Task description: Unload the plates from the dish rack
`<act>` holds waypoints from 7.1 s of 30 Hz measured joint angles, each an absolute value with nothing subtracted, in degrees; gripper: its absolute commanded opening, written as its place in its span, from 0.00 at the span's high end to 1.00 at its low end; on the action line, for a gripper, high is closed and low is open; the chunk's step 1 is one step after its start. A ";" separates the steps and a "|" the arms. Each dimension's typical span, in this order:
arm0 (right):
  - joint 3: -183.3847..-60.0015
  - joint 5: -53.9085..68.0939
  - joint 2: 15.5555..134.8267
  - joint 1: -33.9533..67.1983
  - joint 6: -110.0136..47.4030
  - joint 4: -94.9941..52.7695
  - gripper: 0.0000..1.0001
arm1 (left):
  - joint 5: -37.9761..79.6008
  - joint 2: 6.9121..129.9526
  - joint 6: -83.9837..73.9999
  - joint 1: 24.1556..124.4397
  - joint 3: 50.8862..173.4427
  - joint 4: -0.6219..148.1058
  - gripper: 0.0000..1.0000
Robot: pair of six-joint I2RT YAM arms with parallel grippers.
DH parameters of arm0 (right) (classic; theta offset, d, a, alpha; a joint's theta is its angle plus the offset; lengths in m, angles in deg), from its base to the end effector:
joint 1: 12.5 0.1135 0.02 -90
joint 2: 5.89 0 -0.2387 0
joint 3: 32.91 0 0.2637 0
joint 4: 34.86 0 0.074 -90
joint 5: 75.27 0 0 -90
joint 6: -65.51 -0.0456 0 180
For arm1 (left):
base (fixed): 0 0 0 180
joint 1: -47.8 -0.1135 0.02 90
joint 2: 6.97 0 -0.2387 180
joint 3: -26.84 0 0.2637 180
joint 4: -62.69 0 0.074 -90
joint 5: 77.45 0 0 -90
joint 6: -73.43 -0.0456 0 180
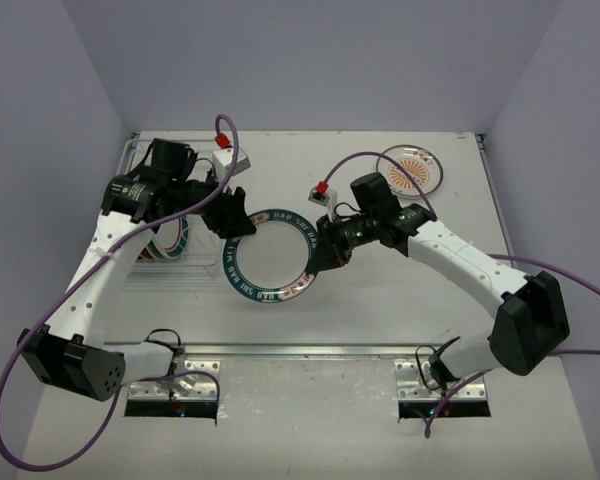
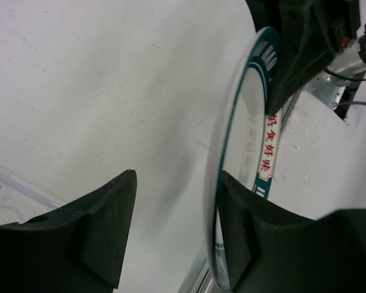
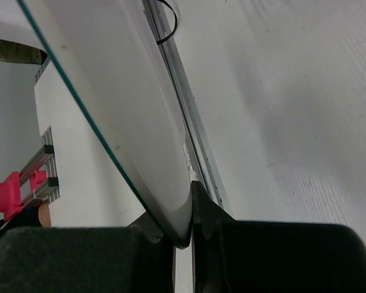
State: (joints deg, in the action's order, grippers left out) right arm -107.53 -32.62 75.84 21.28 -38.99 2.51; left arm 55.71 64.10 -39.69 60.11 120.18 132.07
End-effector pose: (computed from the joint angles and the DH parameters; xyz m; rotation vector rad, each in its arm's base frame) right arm 0.2491 0.2070 0.2436 -0.8361 2.2894 1.3704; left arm 0.2470 -0.0858 0.3606 1.0040 2.0097 -0.7920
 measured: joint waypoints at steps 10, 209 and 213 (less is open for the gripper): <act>-107.42 -33.79 74.98 12.73 -41.34 3.30 1.00 | 43.11 64.12 -32.30 59.55 119.02 125.21 0.00; -100.97 -33.74 61.06 2.36 -44.00 -7.52 0.15 | 47.42 65.44 -35.30 61.28 128.46 132.99 1.00; -100.97 -33.90 62.13 6.44 -44.87 -8.68 0.18 | 52.05 65.45 -35.39 61.61 125.49 134.84 1.00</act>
